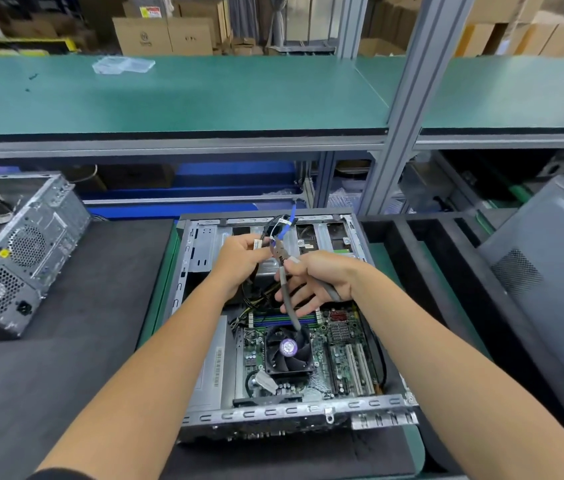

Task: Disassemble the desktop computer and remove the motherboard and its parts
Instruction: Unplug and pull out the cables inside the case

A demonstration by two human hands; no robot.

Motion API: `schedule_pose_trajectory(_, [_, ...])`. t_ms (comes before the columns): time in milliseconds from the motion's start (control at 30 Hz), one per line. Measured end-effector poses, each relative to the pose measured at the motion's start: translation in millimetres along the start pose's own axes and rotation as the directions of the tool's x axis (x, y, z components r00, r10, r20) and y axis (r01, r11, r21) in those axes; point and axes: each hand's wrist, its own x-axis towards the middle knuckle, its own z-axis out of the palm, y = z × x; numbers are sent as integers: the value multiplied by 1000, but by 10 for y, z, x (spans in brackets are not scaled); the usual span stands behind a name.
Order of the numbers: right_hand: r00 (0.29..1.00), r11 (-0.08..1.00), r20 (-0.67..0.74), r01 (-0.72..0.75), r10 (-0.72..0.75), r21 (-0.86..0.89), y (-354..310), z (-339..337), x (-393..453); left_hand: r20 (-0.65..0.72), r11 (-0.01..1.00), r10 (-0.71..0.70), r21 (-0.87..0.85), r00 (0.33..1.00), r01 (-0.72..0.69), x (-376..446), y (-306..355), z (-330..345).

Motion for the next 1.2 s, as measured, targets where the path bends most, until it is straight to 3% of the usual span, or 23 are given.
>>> schedule_pose_trajectory(433, [999, 995, -48, 8, -3, 97, 25, 34, 17, -37, 999, -43, -25, 998, 42, 33, -21, 5])
schedule_pose_trajectory(733, [969, 992, -241, 79, -54, 95, -41, 247, 93, 10, 994, 3, -112, 1000, -2, 2, 4, -10])
schedule_pose_trajectory(967, [928, 991, -363, 118, -85, 68, -45, 378, 175, -66, 987, 9, -158, 998, -19, 4, -12, 9])
schedule_pose_trajectory(1200, [945, 986, -312, 134, -98, 95, -9, 300, 186, -127, 992, 11, -127, 992, -27, 36, -85, -2])
